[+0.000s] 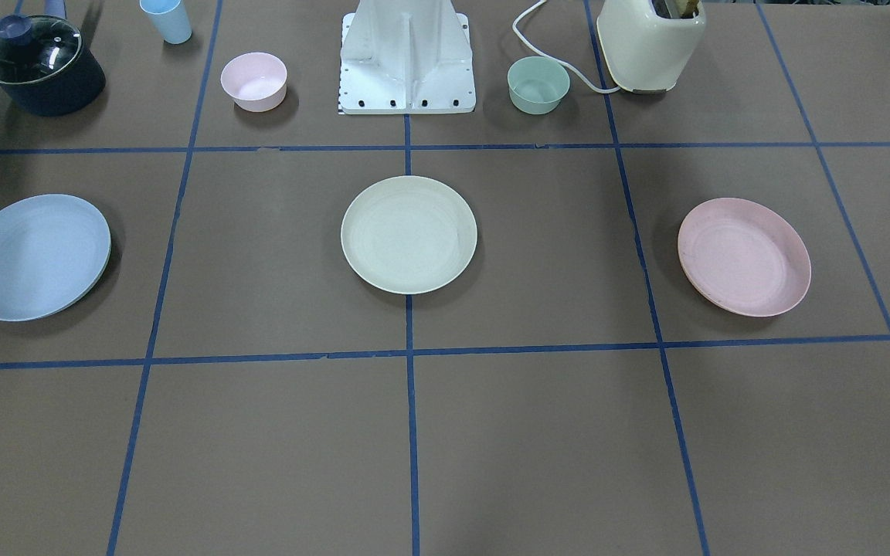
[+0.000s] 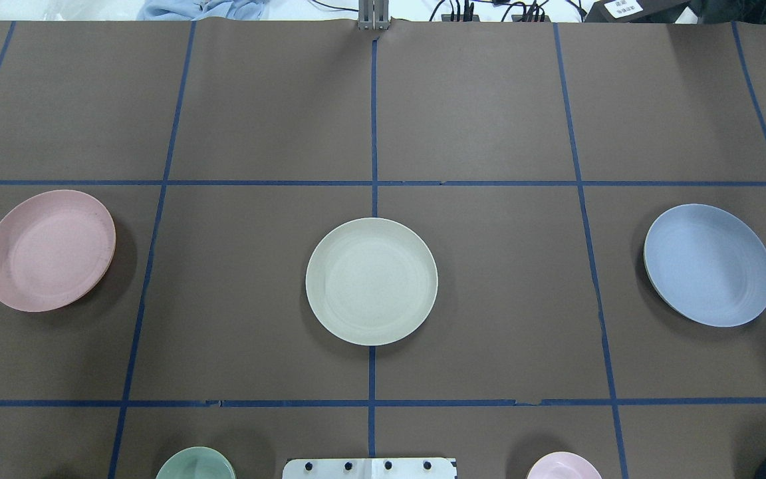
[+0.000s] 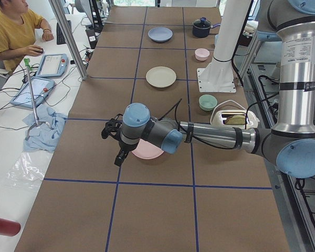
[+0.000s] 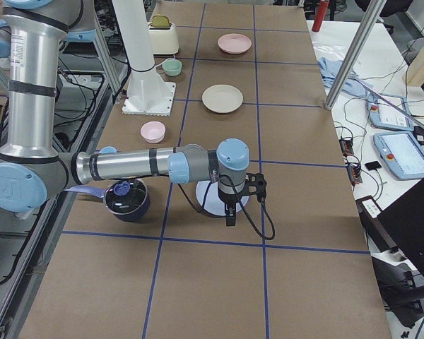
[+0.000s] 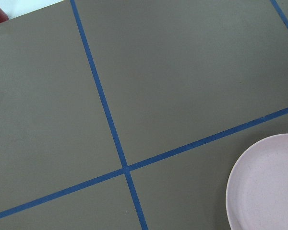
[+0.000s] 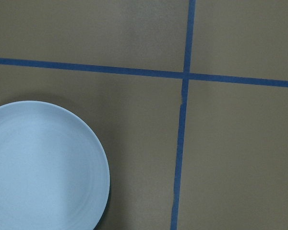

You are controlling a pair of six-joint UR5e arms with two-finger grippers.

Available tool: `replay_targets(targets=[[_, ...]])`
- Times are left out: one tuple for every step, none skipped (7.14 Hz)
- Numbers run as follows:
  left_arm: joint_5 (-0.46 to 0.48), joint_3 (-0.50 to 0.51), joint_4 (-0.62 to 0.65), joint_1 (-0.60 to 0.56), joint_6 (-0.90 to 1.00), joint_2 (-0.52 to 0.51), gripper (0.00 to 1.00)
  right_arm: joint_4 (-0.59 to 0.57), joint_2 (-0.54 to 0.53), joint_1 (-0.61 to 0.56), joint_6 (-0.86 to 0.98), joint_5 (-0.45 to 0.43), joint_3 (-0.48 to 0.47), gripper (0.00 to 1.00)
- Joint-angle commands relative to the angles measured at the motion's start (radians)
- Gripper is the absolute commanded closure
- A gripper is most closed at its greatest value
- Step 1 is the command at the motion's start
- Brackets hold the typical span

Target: Stack three plates with pink and blue

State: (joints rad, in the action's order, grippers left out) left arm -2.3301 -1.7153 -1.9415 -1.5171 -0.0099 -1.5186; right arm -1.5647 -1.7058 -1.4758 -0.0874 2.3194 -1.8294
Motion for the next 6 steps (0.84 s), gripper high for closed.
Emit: replay_targets(targets=[[-0.017,-0.015,0.006,0.000,0.002,-0.005,0.00,0.000,0.000,0.000,0.000,0.000,-0.001,0.00],[-0.018,-0.006,0.003,0.000,0.001,0.000,0.00,0.000,0.000,0.000,0.000,0.000,-0.002,0.00],[-0.014,-0.007,0.001,0.000,0.004,0.000,0.00,0.000,0.002,-0.001,0.000,0.000,-0.004,0.00],[-0.012,-0.001,-0.005,0.002,0.011,0.000,0.00,0.000,0.005,0.000,0.000,0.000,-0.007,0.00],[-0.014,0.000,-0.005,0.003,0.013,0.001,0.00,0.000,0.005,0.000,0.000,-0.002,-0.008,0.00],[-0.012,0.005,-0.005,0.005,0.007,0.002,0.00,0.000,0.005,-0.001,0.001,-0.002,-0.008,0.00]])
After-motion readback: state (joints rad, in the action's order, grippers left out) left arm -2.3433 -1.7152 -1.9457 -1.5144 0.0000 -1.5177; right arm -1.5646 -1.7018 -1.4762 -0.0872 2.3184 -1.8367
